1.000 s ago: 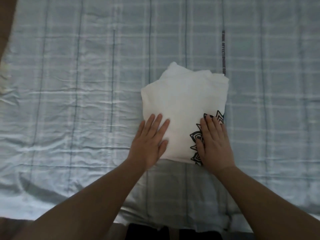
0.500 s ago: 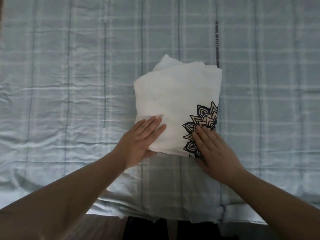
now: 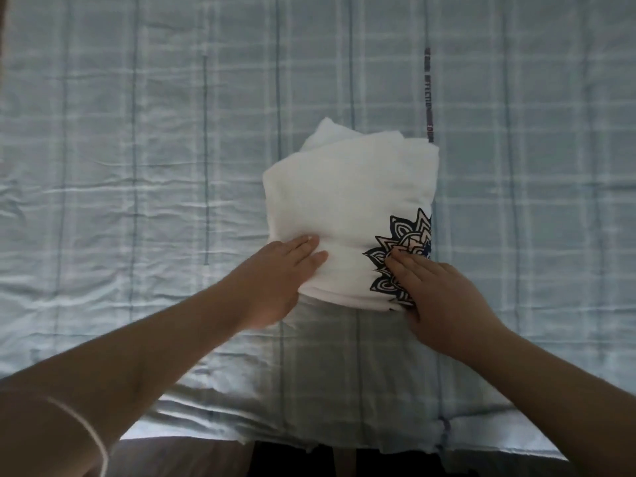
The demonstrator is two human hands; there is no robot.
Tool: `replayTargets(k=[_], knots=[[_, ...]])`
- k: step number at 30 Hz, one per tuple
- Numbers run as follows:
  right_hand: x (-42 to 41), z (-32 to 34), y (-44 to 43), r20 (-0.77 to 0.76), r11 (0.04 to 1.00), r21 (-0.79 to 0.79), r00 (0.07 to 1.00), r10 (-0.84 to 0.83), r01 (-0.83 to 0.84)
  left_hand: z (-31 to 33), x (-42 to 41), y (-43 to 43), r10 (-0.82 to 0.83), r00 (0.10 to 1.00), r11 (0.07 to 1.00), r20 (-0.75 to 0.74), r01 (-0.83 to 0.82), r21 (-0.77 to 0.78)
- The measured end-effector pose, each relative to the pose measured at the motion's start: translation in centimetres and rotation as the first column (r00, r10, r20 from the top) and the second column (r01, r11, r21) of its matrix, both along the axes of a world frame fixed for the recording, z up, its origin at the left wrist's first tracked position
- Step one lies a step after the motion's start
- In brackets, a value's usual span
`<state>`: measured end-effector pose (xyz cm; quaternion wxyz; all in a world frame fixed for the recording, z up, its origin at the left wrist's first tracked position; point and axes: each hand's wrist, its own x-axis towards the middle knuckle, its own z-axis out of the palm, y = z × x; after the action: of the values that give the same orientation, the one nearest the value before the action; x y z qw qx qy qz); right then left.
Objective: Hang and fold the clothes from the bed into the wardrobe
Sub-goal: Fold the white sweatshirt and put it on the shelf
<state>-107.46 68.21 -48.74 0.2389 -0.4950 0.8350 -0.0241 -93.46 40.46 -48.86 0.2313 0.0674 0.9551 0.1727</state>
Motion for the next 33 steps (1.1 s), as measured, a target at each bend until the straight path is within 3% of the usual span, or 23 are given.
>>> replayTargets(k=[3, 6, 9, 11, 13, 14, 16, 18, 20, 22, 24, 26, 29, 31, 33], knots=[[-2.4, 2.4, -1.0, 0.074, 0.997, -0.028, 0.995, -0.066, 0.068, 2.3, -2.6, -2.8, 0.13, 0.976, 0.965, 0.173, -0.165, 0.206], [-5.0, 4.3, -2.4, 0.261, 0.98, 0.073, 0.945, -0.196, 0.183, 4.1, -6.3, -4.6, 0.225, 0.896, 0.929, 0.384, -0.316, 0.193], [-8.7, 5.3, -3.4, 0.382, 0.947, 0.204, 0.871, -0.309, 0.247, 5.4, -9.8, -5.8, 0.328, 0.746, 0.796, 0.58, -0.549, 0.256], [-11.4, 5.8, -4.1, 0.507, 0.92, 0.227, 0.768, -0.392, 0.319, 5.6, -11.7, -7.0, 0.367, 0.687, 0.702, 0.627, -0.647, 0.297], [-13.8, 6.0, -4.9, 0.623, 0.877, 0.188, 0.637, -0.454, 0.442, 5.4, -13.3, -8.5, 0.404, 0.657, 0.596, 0.637, -0.717, 0.362], [-14.9, 5.6, -5.2, 0.643, 0.839, 0.158, 0.59, -0.488, 0.521, 5.1, -13.9, -9.2, 0.448, 0.621, 0.5, 0.643, -0.77, 0.396], [-16.6, 4.6, -5.9, 0.646, 0.715, 0.106, 0.499, -0.578, 0.691, 3.8, -14.8, -10.1, 0.576, 0.514, 0.282, 0.635, -0.855, 0.436], [-17.3, 3.0, -6.9, 0.637, 0.54, 0.043, 0.393, -0.663, 0.841, 2.1, -15.6, -9.9, 0.747, 0.394, 0.144, 0.535, -0.882, 0.449], [-17.2, 1.5, -8.1, 0.57, 0.423, -0.07, 0.384, -0.726, 0.904, 0.9, -16.2, -8.7, 0.882, 0.276, 0.078, 0.383, -0.885, 0.459], [-16.3, 0.5, -9.2, 0.471, 0.358, -0.169, 0.394, -0.789, 0.918, 0.5, -16.2, -7.2, 0.909, 0.216, 0.004, 0.356, -0.859, 0.512], [-15.2, -0.5, -9.7, 0.462, 0.268, -0.181, 0.322, -0.827, 0.946, 0.0, -15.6, -5.9, 0.901, 0.295, 0.084, 0.317, -0.837, 0.541], [-14.7, -1.0, -10.1, 0.479, 0.203, -0.15, 0.251, -0.841, 0.968, -0.7, -14.7, -4.7, 0.899, 0.398, 0.262, 0.179, -0.821, 0.508], [-14.9, -1.1, -10.3, 0.577, 0.066, -0.057, 0.087, -0.812, 0.996, -1.7, -14.3, -3.1, 0.909, 0.413, 0.399, -0.06, -0.816, 0.418], [-14.3, -0.8, -10.1, 0.613, 0.087, -0.128, 0.147, -0.776, 0.988, -2.1, -14.6, -2.4, 0.916, 0.378, 0.401, -0.138, -0.836, 0.374], [-13.1, -0.5, -9.5, 0.567, 0.225, -0.24, 0.324, -0.757, 0.944, -2.4, -15.0, -2.1, 0.927, 0.341, 0.376, -0.159, -0.853, 0.363]])
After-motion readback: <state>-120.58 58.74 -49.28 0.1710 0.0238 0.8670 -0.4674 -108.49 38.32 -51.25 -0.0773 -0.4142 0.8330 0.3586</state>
